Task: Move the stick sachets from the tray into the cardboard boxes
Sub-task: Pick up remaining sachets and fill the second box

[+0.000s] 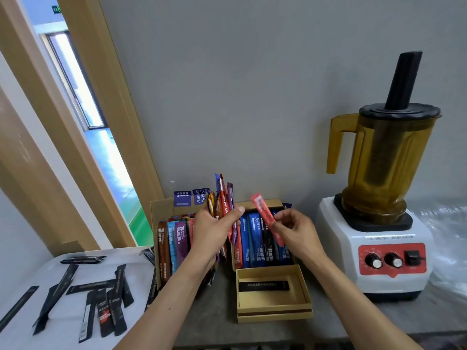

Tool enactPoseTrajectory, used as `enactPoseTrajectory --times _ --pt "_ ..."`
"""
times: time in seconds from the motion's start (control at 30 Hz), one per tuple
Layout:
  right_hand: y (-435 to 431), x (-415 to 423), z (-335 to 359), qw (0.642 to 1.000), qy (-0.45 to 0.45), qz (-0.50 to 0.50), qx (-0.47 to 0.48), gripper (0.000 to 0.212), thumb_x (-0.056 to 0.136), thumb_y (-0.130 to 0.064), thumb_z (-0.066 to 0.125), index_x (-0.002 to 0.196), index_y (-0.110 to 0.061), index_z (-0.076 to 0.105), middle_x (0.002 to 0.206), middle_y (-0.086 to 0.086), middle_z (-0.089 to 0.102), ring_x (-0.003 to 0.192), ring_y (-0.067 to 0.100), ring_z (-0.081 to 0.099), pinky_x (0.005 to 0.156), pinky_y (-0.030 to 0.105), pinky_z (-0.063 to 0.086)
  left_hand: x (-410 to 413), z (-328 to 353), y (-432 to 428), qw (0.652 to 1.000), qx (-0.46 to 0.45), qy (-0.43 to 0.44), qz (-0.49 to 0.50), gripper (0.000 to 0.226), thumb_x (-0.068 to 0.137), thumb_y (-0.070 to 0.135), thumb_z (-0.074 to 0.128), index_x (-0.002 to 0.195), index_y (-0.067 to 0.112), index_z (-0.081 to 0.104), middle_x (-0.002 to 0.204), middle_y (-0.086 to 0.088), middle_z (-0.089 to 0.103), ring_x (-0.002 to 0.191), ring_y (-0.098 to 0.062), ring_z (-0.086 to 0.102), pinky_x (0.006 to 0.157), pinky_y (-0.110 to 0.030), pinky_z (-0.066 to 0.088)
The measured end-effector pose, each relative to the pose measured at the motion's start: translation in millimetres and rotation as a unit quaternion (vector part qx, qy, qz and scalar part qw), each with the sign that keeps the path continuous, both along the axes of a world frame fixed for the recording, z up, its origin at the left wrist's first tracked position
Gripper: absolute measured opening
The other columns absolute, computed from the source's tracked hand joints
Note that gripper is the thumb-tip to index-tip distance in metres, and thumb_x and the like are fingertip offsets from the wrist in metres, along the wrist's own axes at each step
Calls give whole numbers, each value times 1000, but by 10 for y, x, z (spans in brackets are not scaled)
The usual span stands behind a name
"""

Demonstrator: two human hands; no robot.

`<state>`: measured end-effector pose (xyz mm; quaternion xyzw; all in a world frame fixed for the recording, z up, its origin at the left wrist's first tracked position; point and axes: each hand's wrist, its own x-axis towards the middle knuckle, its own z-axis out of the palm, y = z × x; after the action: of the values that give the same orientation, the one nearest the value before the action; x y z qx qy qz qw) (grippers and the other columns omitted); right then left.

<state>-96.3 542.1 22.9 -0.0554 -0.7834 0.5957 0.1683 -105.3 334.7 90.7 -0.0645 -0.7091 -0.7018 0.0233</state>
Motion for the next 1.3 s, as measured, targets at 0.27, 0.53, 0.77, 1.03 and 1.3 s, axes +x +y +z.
enactPoseTrajectory --times 0.27,0.53,0.77,1.03,1.3 --pt "-69 -97 222 998 -17 56 -28 45 85 -18 85 121 -27 61 105 -3 75 95 10 75 65 23 61 -7 -19 -30 1000 -10 -8 5 27 88 29 83 107 14 71 95 -8 81 88 -20 80 84 -43 65" --pt "-413 -405 89 995 -42 35 85 36 82 -25 88 104 -23 60 101 -5 75 92 11 73 79 34 63 17 11 10 1000 -12 -8 16 13 89 30 82 92 23 72 87 -2 81 86 -17 80 80 -38 63" --pt "-485 -393 -174 977 40 8 210 45 90 -25 80 128 -27 57 129 -9 60 98 9 70 79 22 59 34 -12 21 1000 -9 -18 9 16 90 31 82 92 19 71 87 -8 81 83 -22 80 82 -39 64" --pt "-350 -197 -41 998 54 -20 5 13 97 -34 71 106 -24 72 98 -13 75 95 4 73 75 23 62 24 -7 41 998 -1 -41 -48 14 97 25 73 106 17 68 90 -10 82 87 -23 81 80 -39 64" --pt "-211 91 483 984 19 141 -104 26 89 -33 79 110 -17 77 103 -2 81 95 15 78 80 29 64 -11 -159 96 992 -93 -20 -81 53 71 17 95 116 27 69 103 2 79 94 -9 77 73 -23 61"
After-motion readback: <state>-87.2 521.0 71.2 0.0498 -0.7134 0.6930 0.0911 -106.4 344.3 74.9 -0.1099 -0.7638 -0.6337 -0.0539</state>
